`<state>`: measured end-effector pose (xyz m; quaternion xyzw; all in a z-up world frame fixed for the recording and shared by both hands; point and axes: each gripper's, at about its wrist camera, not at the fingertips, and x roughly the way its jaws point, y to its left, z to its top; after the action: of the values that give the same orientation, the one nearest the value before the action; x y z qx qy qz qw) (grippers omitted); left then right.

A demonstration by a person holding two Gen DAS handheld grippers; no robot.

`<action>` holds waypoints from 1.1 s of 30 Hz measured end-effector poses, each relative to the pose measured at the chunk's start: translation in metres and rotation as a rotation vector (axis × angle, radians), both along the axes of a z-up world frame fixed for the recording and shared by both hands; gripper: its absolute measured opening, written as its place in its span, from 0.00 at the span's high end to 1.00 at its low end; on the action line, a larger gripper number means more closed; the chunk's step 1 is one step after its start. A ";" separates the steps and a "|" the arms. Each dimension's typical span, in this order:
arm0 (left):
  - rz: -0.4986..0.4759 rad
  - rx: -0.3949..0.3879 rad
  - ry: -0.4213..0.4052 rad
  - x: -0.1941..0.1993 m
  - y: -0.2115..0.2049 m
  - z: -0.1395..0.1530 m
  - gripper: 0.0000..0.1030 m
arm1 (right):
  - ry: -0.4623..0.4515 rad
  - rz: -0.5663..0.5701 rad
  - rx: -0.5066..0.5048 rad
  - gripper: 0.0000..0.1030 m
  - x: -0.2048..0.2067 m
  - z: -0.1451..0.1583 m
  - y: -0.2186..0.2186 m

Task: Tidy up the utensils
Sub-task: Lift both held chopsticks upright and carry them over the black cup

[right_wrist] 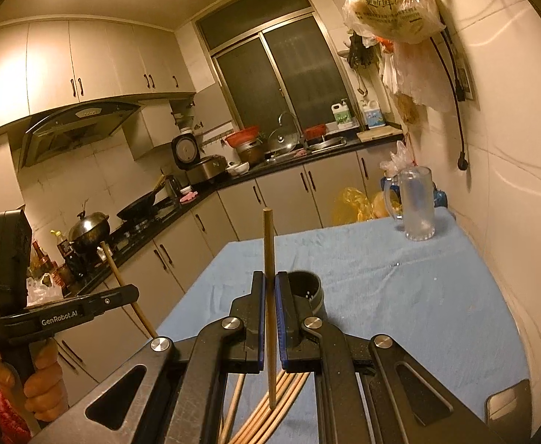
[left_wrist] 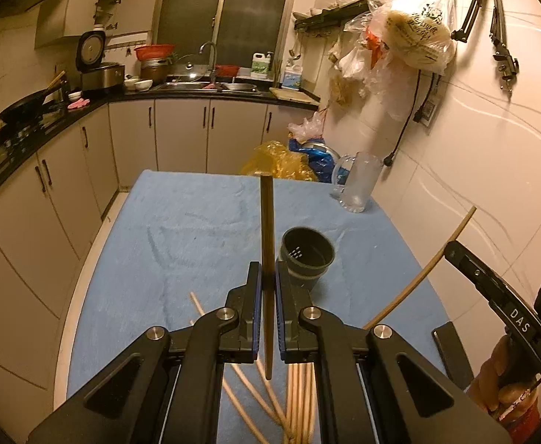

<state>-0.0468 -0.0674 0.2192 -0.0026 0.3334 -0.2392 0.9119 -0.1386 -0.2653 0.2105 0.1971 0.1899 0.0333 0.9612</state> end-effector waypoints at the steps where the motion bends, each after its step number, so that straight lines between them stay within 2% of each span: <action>1: -0.003 0.000 -0.004 0.001 -0.002 0.003 0.94 | -0.004 -0.001 0.000 0.94 0.002 0.004 -0.001; 15: -0.021 -0.023 -0.072 0.038 -0.031 0.059 0.94 | -0.062 -0.044 -0.013 0.94 0.040 0.052 -0.022; 23: -0.015 -0.092 -0.076 0.076 -0.051 0.080 0.94 | -0.090 -0.078 -0.011 0.95 0.072 0.070 -0.035; 28: -0.020 -0.110 -0.038 0.101 -0.069 0.068 0.94 | -0.072 -0.098 -0.001 0.95 0.098 0.065 -0.045; 33: -0.029 -0.092 0.030 0.124 -0.084 0.034 0.94 | -0.010 -0.086 0.011 0.94 0.122 0.039 -0.048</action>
<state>0.0774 -0.1517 0.2528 -0.0432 0.3357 -0.2675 0.9021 -0.0162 -0.3138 0.2500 0.2103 0.1764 -0.0060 0.9616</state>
